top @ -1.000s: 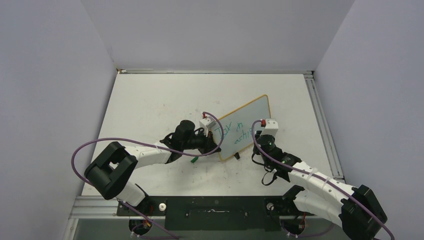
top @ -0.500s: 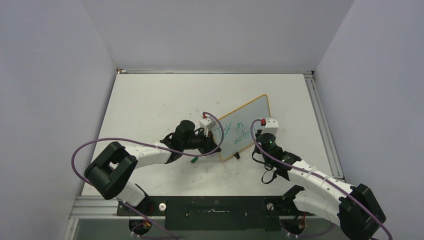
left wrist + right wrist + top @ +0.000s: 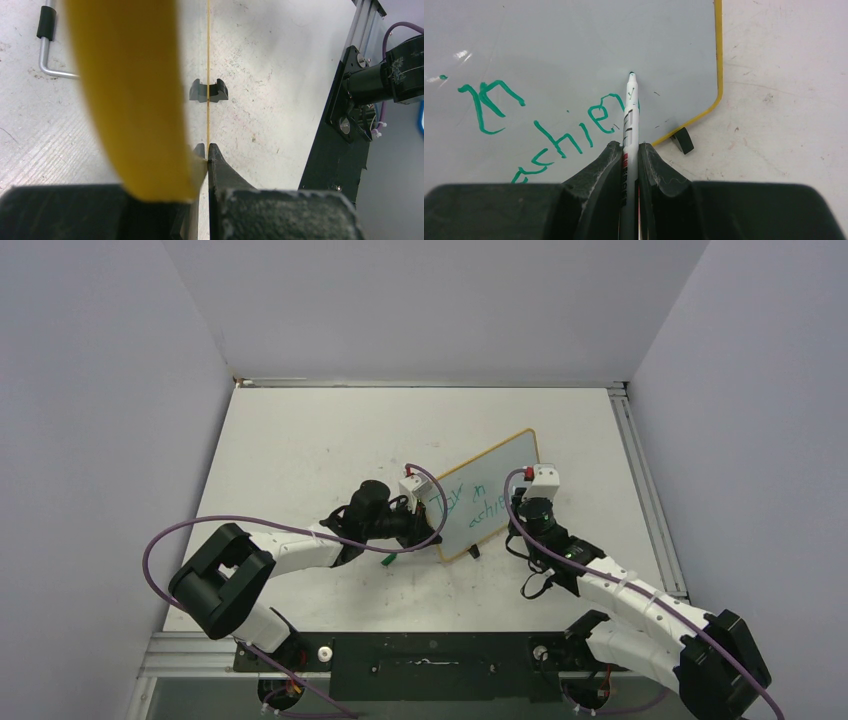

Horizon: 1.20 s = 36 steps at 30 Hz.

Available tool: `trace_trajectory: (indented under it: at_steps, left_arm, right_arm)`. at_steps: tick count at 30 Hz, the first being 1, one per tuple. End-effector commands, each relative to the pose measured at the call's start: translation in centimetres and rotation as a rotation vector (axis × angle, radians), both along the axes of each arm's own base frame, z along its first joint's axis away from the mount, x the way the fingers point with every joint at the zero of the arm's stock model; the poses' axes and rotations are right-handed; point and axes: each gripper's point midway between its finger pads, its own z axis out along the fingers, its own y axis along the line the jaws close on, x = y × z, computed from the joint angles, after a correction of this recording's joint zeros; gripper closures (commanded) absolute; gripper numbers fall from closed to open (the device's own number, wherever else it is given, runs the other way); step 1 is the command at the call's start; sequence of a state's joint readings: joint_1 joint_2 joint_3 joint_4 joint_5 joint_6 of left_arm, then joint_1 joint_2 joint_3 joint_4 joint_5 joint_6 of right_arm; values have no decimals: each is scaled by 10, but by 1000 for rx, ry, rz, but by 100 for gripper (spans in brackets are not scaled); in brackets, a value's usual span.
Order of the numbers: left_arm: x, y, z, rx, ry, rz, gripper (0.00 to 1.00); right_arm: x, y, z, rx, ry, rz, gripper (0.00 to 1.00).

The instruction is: Write a sentence on the whiteboard

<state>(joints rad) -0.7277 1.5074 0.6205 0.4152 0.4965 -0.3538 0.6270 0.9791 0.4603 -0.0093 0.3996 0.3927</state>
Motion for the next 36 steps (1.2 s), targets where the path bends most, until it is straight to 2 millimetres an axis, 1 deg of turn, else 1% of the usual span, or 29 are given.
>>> trace_trajectory:
  at_steps: [1,5,10,12,22,27,34,36]
  left_arm:
    - [-7,-6,11,-25,-4,-39,100]
    - [-7,-7,11,-25,-2,-40,100]
    - [-7,-7,12,-26,-3,-40,100]
    - [-8,-6,11,-25,-2,-41,100]
    - [-8,-6,11,-27,-1,-36,100]
    - [-8,-5,11,-28,-2,-36,100]
    - [-8,-5,11,-27,-2,-35,100]
    - [-8,-5,11,-26,-1,-35,100]
  right_arm:
    - [5,7,25,66,-58,12,95]
    - [-6,1,19,78,-28,5,95]
    - [-12,0,0,75,22,1,95]
    - [-14,-2,-5,73,34,-4,95]
    - [-12,-6,-12,83,52,-20,95]
    - [-9,-8,-12,76,47,-23,95]
    - [-4,-5,-13,86,43,-14,95]
    - [0,-3,-9,98,23,-12,95]
